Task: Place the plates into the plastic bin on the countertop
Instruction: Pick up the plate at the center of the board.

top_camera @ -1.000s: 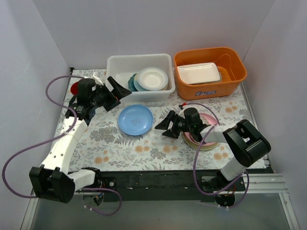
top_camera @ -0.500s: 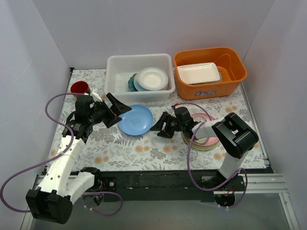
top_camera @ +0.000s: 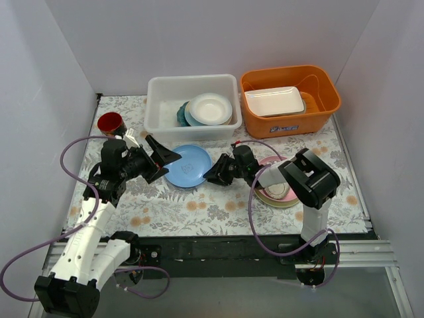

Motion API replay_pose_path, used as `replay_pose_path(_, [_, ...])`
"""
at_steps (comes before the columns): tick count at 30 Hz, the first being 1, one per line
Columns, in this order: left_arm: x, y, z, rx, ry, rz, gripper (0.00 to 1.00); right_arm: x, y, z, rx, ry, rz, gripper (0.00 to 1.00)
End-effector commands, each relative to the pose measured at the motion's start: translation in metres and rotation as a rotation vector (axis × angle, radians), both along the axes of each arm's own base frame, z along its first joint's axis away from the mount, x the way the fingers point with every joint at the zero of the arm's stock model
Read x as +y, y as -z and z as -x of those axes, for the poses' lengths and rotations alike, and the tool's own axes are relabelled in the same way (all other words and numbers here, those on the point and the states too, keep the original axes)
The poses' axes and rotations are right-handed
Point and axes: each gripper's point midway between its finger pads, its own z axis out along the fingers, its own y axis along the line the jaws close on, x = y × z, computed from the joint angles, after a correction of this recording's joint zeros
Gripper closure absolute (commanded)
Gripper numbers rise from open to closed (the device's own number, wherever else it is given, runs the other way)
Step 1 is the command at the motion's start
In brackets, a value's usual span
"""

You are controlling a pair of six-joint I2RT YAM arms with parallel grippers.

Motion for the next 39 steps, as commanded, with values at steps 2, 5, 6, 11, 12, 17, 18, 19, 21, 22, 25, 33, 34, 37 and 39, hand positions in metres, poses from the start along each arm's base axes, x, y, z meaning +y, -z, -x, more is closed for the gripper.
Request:
replay_pose_path(2, [-0.002, -0.006, 0.013, -0.006, 0.029, 0.018, 0.02, -0.003, 0.024, -0.004, 0.034, 0.057, 0.057, 0.56])
replay_pose_path(5, [-0.002, -0.004, 0.014, 0.000, 0.031, 0.017, 0.02, -0.002, 0.029, -0.004, 0.044, 0.058, 0.064, 0.64])
replay_pose_path(6, [-0.003, -0.004, 0.014, 0.001, 0.032, 0.017, 0.02, -0.001, 0.029, -0.005, 0.047, 0.056, 0.063, 0.71])
replay_pose_path(11, [-0.002, 0.000, 0.016, 0.012, 0.031, 0.020, 0.02, -0.001, 0.033, -0.003, 0.070, 0.056, 0.074, 0.96])
replay_pose_path(12, [-0.002, -0.001, 0.017, 0.007, 0.030, 0.020, 0.02, -0.004, 0.036, -0.001, 0.077, 0.059, 0.081, 0.99])
replay_pose_path(17, [0.001, 0.003, 0.022, 0.014, 0.021, 0.004, 0.02, -0.006, 0.028, 0.000, 0.062, 0.064, 0.072, 0.99])
replay_pose_path(18, [0.001, 0.004, 0.023, 0.013, 0.022, 0.002, 0.02, -0.006, 0.027, 0.000, 0.061, 0.063, 0.073, 0.99])
replay_pose_path(19, [0.002, 0.005, 0.023, 0.017, 0.020, -0.001, 0.02, -0.006, 0.026, 0.000, 0.057, 0.060, 0.071, 0.99])
replay_pose_path(21, [0.002, 0.008, 0.024, 0.022, 0.022, -0.004, 0.02, -0.005, 0.024, 0.000, 0.053, 0.057, 0.066, 0.99])
replay_pose_path(22, [0.002, 0.009, 0.025, 0.026, 0.024, -0.008, 0.02, -0.005, 0.023, -0.001, 0.053, 0.057, 0.065, 0.99])
replay_pose_path(25, [0.004, 0.009, 0.025, 0.024, 0.020, -0.024, 0.02, -0.005, 0.022, 0.001, 0.050, 0.050, 0.065, 0.99])
replay_pose_path(33, [0.014, 0.014, 0.025, 0.038, 0.002, -0.105, 0.02, -0.009, -0.007, 0.002, -0.007, 0.028, 0.070, 0.99])
replay_pose_path(34, [0.015, 0.016, 0.025, 0.048, -0.001, -0.116, 0.02, -0.012, -0.016, 0.003, -0.019, 0.028, 0.074, 0.99])
replay_pose_path(37, [0.017, 0.020, 0.025, 0.057, -0.007, -0.129, 0.02, -0.018, -0.035, 0.006, -0.053, 0.033, 0.079, 0.99])
replay_pose_path(39, [0.018, 0.023, 0.025, 0.062, -0.008, -0.134, 0.02, -0.020, -0.047, 0.007, -0.077, 0.027, 0.077, 0.99])
